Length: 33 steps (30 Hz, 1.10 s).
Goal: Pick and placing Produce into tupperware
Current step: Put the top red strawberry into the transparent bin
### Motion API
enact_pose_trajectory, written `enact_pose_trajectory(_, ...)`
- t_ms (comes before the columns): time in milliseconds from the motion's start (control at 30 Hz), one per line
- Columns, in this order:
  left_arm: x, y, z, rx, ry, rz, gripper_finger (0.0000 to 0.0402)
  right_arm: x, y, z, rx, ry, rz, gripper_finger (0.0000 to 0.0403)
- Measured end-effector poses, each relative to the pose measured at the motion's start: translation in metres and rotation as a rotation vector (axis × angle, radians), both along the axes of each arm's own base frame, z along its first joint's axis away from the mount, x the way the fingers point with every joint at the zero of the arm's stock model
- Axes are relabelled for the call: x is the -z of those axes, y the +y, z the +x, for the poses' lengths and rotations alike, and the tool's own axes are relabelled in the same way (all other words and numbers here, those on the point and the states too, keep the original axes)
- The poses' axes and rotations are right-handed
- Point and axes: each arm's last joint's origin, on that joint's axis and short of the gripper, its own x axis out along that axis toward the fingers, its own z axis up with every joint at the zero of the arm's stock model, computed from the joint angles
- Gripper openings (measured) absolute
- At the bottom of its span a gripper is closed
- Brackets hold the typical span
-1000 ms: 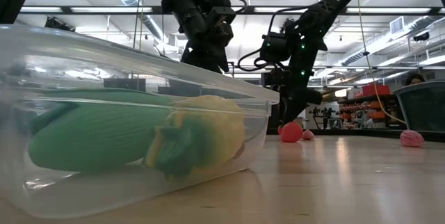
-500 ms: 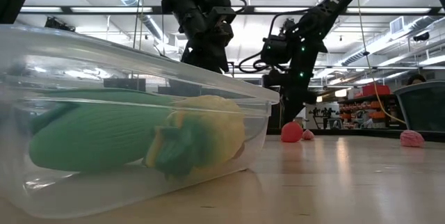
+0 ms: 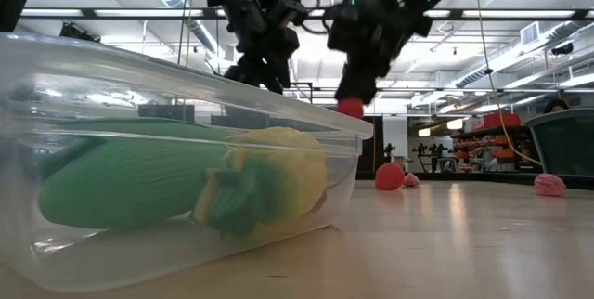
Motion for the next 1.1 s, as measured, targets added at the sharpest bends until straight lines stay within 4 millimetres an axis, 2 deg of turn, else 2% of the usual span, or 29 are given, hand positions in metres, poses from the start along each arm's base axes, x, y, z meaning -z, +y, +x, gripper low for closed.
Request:
enact_pose_trajectory(167, -0.014, -0.001, -0.011, -0.003, 0.011, 0.091, 0.0071, -0.014, 0.057, 0.009, -0.17, -0.052, 0.028, 0.0001)
enact_pose_trajectory(300, -0.015, 0.004, -0.013, -0.007, 0.021, 0.141, 0.0066, -0.015, 0.105, 0.017, -0.316, -0.097, 0.022, 0.0001)
enact_pose_trajectory(367, -0.015, 0.004, -0.014, -0.023, 0.03, 0.131, 0.0069, -0.014, 0.123, 0.022, -0.368, -0.136, 0.015, 0.0)
enact_pose_trajectory(467, -0.014, 0.005, -0.015, -0.005, 0.031, 0.145, 0.0085, -0.018, 0.138, 0.03, -0.384, -0.222, 0.021, 0.0)
enact_pose_trajectory(567, -0.015, 0.006, -0.014, 0.026, 0.022, 0.182, 0.0107, -0.022, 0.151, 0.039, -0.325, -0.299, 0.017, 0.0)
enact_pose_trajectory(667, -0.016, 0.009, -0.013, 0.023, 0.001, 0.207, 0.0128, -0.018, 0.166, 0.049, -0.279, -0.36, 0.003, 0.0)
enact_pose_trajectory(800, -0.016, 0.011, -0.013, 0.015, 0.0, 0.206, 0.0152, -0.002, 0.189, 0.06, -0.254, -0.362, 0.074, 0.0)
enact_pose_trajectory(933, -0.015, 0.007, -0.013, 0.02, 0.016, 0.196, 0.0166, 0.02, 0.208, 0.063, -0.149, -0.299, -0.013, 0.0)
enact_pose_trajectory(1100, -0.015, 0.003, -0.012, 0.045, 0.015, 0.202, 0.0165, 0.036, 0.216, 0.066, -0.023, -0.255, -0.066, 0.0)
